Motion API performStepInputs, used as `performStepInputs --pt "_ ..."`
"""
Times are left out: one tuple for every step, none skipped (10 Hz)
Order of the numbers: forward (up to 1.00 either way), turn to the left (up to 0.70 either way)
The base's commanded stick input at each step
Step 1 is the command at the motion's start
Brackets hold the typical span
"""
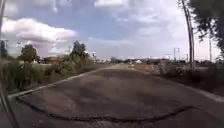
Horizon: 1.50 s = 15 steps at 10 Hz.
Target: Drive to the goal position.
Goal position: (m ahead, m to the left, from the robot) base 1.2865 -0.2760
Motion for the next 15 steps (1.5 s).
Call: performStepInputs --pt "0.7 0.0" --pt "0.7 0.0" --pt "0.7 0.0" --pt "0.7 0.0" --pt "0.7 0.0" --pt "0.7 0.0" --pt "0.7 0.0" --pt "0.7 0.0" --pt "0.7 0.0" --pt "0.7 0.0" --pt "0.7 0.0" --pt "0.7 0.0" --pt "0.7 0.0" --pt "0.7 0.0" --pt "0.7 0.0"
